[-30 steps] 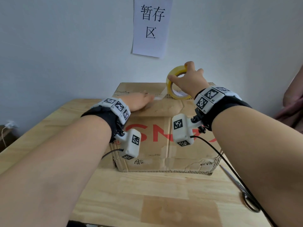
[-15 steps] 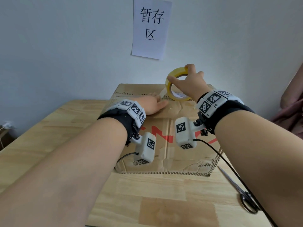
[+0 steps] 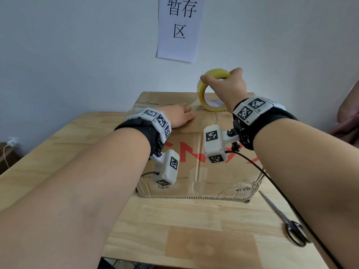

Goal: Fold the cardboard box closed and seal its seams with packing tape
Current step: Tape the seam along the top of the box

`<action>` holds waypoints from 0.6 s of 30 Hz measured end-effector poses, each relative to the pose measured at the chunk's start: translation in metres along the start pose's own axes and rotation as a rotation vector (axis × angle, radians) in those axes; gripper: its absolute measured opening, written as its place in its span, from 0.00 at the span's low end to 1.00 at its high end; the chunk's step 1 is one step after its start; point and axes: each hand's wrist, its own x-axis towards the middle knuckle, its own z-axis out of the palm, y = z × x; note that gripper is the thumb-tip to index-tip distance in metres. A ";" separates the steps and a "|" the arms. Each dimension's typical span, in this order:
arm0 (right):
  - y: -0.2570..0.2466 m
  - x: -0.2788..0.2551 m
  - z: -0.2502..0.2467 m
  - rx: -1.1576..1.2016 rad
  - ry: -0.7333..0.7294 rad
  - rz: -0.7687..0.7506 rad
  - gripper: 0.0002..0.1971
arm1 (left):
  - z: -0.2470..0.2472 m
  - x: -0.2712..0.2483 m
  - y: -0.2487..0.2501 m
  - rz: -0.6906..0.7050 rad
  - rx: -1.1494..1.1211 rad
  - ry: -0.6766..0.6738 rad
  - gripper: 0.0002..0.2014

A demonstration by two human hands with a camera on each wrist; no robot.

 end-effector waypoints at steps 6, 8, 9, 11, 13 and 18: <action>-0.019 0.002 -0.010 -0.209 -0.009 -0.134 0.40 | 0.003 -0.001 0.000 0.014 -0.010 0.036 0.26; -0.011 0.006 -0.020 -0.280 0.008 -0.126 0.41 | 0.002 -0.001 -0.001 0.017 -0.007 0.032 0.25; -0.005 0.008 -0.025 -0.318 0.017 -0.116 0.41 | 0.002 0.000 -0.001 0.020 -0.011 0.033 0.25; 0.007 0.008 -0.030 -0.370 0.024 -0.101 0.42 | 0.002 0.000 0.001 0.021 -0.020 0.035 0.25; 0.013 0.006 -0.031 -0.391 0.027 -0.097 0.43 | 0.002 0.000 0.002 0.014 -0.020 0.028 0.25; 0.015 0.010 -0.035 -0.388 0.009 -0.086 0.44 | 0.002 0.002 0.001 0.004 -0.005 0.028 0.27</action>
